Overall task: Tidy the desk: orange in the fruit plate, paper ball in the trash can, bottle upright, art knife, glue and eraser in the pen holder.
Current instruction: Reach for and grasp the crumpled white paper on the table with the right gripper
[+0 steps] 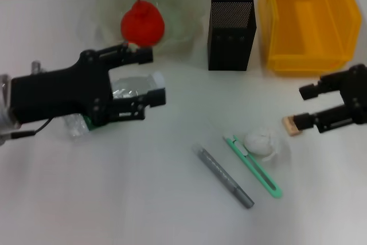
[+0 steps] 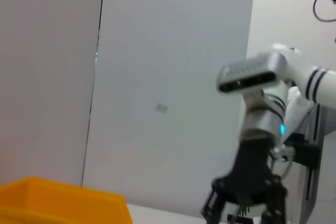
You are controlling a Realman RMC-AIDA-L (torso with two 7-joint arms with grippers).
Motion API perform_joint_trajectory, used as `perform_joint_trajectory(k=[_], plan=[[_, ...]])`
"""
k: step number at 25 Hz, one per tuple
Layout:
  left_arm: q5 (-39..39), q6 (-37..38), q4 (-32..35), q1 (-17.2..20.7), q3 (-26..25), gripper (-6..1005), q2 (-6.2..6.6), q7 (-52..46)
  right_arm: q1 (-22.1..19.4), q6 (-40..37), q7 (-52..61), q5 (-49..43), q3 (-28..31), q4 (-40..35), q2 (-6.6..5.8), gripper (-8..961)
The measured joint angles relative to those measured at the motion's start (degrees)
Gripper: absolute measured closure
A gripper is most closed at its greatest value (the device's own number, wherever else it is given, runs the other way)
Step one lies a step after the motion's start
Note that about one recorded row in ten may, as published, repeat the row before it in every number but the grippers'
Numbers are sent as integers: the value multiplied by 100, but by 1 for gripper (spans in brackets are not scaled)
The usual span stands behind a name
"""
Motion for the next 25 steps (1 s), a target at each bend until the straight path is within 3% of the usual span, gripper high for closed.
perform_joint_trajectory(k=[3, 8, 11, 12, 14, 16, 17, 19, 25], plan=[[14, 106, -24, 294, -3, 182, 15, 187, 216, 41, 576, -144, -379, -374, -7, 175], [17, 139, -229, 438, -40, 182, 14, 385, 738, -78, 1465, -536, -1083, -627, -38, 188], [23, 161, -403, 446, -26, 182, 26, 511, 1028, -15, 2039, -1010, -1769, -655, -28, 195], [31, 175, -426, 446, -15, 182, 33, 528, 1129, 122, 2358, -1262, -2289, -656, -11, 198], [81, 221, -446, 446, -6, 183, 38, 544, 1166, 239, 2500, -1391, -2497, -651, -2, 203], [376, 444, -450, 431, -40, 183, 57, 551, 1226, 531, 2884, -1633, -2965, -621, 13, 208], [447, 506, -451, 422, -45, 183, 64, 551, 1282, 847, 3270, -1791, -3465, -540, 22, 210], [504, 561, -453, 415, -46, 183, 71, 551, 1344, 1026, 3507, -1820, -3783, -399, 26, 215], [755, 692, -601, 389, -54, 183, 105, 546, 1445, 1349, 3935, -1868, -4335, -31, 27, 230]])
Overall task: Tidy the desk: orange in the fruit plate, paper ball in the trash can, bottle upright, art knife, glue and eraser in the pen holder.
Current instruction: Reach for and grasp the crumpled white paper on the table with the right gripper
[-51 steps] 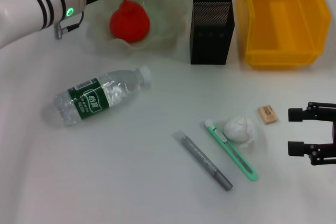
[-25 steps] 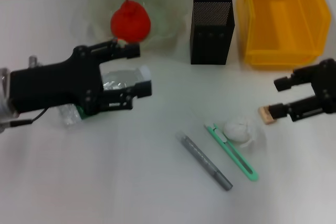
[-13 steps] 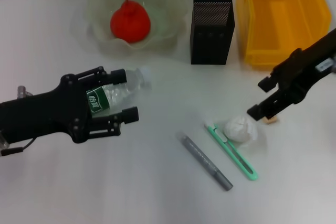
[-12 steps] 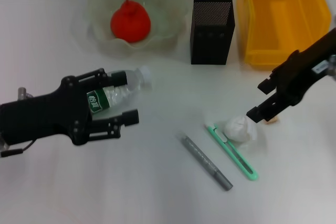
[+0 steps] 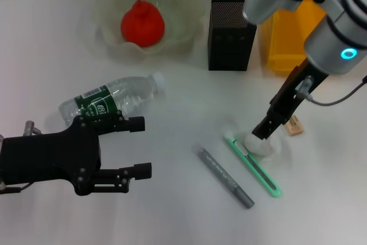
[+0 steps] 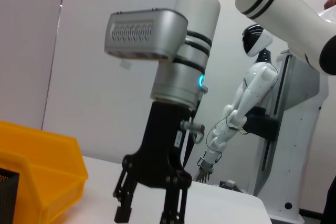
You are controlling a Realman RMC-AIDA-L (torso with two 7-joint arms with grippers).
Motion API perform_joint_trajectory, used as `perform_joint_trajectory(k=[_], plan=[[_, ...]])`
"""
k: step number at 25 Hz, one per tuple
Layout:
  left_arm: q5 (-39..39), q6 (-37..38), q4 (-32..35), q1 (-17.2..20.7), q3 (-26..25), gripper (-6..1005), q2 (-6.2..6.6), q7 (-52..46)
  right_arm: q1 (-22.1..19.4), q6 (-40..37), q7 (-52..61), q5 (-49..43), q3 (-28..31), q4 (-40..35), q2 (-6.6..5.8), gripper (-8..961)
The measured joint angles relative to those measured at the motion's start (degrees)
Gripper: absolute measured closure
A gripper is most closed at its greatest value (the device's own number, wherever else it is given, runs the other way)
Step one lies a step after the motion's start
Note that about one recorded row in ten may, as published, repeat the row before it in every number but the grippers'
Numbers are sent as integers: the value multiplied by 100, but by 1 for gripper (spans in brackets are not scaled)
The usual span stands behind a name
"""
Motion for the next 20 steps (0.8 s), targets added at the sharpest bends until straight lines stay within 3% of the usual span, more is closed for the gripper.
perform_joint_trajectory(k=[2, 20], plan=[[2, -1, -31, -8, -3, 183, 3, -1, 3, 138, 130, -29, -288, 157, 2, 235], [11, -238, -294, -114, -6, 184, -54, -10, -123, 1050, 291, -2, -973, 677, 19, 280]])
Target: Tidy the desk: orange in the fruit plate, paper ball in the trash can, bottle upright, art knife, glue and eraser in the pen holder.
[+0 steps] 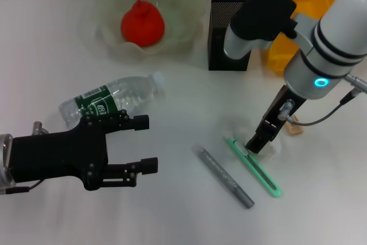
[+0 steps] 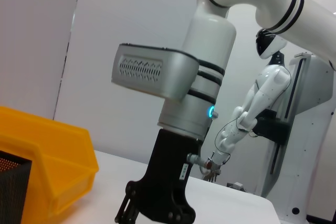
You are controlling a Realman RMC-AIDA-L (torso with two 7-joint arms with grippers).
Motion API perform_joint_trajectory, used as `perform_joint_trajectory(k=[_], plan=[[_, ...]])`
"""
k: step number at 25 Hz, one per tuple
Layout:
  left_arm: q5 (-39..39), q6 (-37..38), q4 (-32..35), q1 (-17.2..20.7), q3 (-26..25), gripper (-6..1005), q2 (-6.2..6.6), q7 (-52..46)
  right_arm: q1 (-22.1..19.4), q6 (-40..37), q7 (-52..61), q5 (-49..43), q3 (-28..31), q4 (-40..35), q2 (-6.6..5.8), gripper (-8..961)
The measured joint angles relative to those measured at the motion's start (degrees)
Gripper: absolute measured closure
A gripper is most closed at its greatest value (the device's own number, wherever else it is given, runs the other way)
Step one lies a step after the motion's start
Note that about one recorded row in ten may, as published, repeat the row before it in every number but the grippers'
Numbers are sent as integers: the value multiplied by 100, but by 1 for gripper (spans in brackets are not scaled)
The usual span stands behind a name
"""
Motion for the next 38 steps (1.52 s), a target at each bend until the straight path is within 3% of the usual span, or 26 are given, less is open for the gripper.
perform_joint_trajectory(k=[12, 23, 28, 33, 38], plan=[[0, -88, 0, -10, -9, 185, -6, 8, 97, 109, 60, 94, -240, 301, 0, 310], [-13, -103, 0, -14, -8, 186, -45, -47, -13, 76, 113, 67, -218, 102, -37, 375], [-5, -99, 0, -13, -8, 187, -47, -49, -173, -502, 113, -95, 148, -650, -53, 385], [-5, -148, 3, -32, -13, 190, -48, -44, -420, -1016, 189, -933, 646, -1784, -42, 364], [-1, -249, -7, -76, -23, 193, -57, -6, -700, -662, 212, -1639, 1139, -2395, -36, 342]])
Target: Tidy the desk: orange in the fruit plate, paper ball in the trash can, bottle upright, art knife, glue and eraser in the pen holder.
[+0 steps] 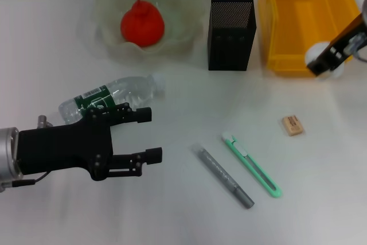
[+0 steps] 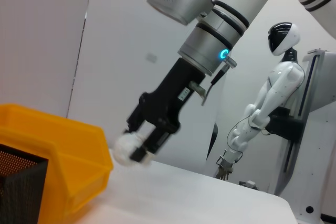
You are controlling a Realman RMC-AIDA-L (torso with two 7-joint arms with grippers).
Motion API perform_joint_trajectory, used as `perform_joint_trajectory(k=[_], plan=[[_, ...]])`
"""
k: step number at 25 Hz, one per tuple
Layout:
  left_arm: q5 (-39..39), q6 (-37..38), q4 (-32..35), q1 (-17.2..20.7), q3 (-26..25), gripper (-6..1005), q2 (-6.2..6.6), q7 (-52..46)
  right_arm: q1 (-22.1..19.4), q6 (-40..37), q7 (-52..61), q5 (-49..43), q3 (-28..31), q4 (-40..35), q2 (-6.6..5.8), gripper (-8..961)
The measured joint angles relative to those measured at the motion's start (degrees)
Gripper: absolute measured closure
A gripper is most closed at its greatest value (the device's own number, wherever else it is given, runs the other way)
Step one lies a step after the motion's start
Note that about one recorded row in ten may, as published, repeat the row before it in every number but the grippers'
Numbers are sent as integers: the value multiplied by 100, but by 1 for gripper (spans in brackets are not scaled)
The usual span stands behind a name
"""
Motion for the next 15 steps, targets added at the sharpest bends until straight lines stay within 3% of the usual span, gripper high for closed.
perform_joint_trajectory(k=[10, 15], plan=[[1, -92, -109, -115, 22, 199, -11, -22, -679, 2773, -49, -19, 90, 557, 0, 300], [0, -64, -106, -125, 5, 202, -3, -41, -532, 3515, -54, 123, 120, 1341, -16, 278]])
